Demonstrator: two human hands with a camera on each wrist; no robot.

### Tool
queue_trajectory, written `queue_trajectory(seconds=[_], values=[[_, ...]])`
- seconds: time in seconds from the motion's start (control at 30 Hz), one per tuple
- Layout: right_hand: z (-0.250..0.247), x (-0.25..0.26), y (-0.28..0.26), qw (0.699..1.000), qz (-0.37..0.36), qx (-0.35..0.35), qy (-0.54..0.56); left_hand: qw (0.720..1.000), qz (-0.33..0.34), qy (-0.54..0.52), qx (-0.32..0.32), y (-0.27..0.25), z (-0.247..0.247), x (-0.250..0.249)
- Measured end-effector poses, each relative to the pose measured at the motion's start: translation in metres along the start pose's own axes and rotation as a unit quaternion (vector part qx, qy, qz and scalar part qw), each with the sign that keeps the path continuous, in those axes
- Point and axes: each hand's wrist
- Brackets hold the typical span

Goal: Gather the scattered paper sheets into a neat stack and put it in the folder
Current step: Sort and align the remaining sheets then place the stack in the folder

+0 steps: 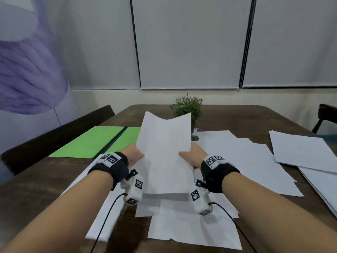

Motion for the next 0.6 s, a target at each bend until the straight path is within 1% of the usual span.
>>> queue_trajectory(seconds=[0.03,0.07,0.1,0.13,0.17,0.2,0.23,0.27,0.3,0.33,0.37,0.43,0.47,0.5,0.53,0.6], values=[[0.018,0.006,-0.001,0.999,0.016,0.034,-0.004,0.998,-0.045,0.049,0.014,-0.002,-0.014,0.011],[0.037,0.011,-0.001,0.997,0.041,0.067,-0.005,0.982,-0.032,0.184,0.019,-0.009,-0.027,0.025],[0.056,0.016,-0.001,0.993,0.066,0.098,-0.005,0.949,-0.011,0.313,0.023,-0.022,-0.038,0.036],[0.075,0.02,-0.001,0.989,0.083,0.124,-0.01,0.924,-0.006,0.382,0.032,-0.032,-0.049,0.041],[0.093,0.023,0.001,0.984,0.093,0.148,-0.019,0.911,-0.009,0.41,0.041,-0.035,-0.059,0.051],[0.11,0.025,0.004,0.981,0.095,0.162,-0.043,0.908,-0.029,0.415,0.045,-0.038,-0.068,0.061],[0.125,0.028,0.006,0.977,0.091,0.174,-0.084,0.917,-0.078,0.389,0.033,-0.045,-0.074,0.063],[0.138,0.03,0.006,0.972,0.083,0.183,-0.125,0.922,-0.091,0.377,0.012,-0.046,-0.082,0.069],[0.15,0.033,0.007,0.967,0.079,0.187,-0.153,0.925,-0.095,0.367,0.029,-0.048,-0.088,0.077],[0.16,0.035,0.007,0.963,0.078,0.196,-0.168,0.921,-0.107,0.372,0.04,-0.045,-0.095,0.086],[0.168,0.037,0.007,0.961,0.082,0.206,-0.167,0.914,-0.111,0.386,0.059,-0.048,-0.101,0.091],[0.181,0.038,0.01,0.964,0.092,0.207,-0.141,0.915,-0.138,0.376,0.05,-0.051,-0.11,0.101],[0.183,0.039,0.012,0.966,0.1,0.201,-0.126,0.907,-0.135,0.393,0.073,-0.046,-0.111,0.107],[0.185,0.04,0.014,0.968,0.114,0.193,-0.112,0.908,-0.139,0.387,0.084,-0.046,-0.113,0.109],[0.185,0.04,0.015,0.97,0.123,0.183,-0.105,0.908,-0.161,0.375,0.09,-0.044,-0.115,0.11],[0.185,0.04,0.019,0.973,0.139,0.166,-0.086,0.917,-0.188,0.344,0.079,-0.039,-0.12,0.112]])
Point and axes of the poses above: each hand's wrist, its own y-axis towards the middle knuckle, its own z-axis out of the palm, x = y × z, and after that the axes turned 2 degrees about x, right-handed
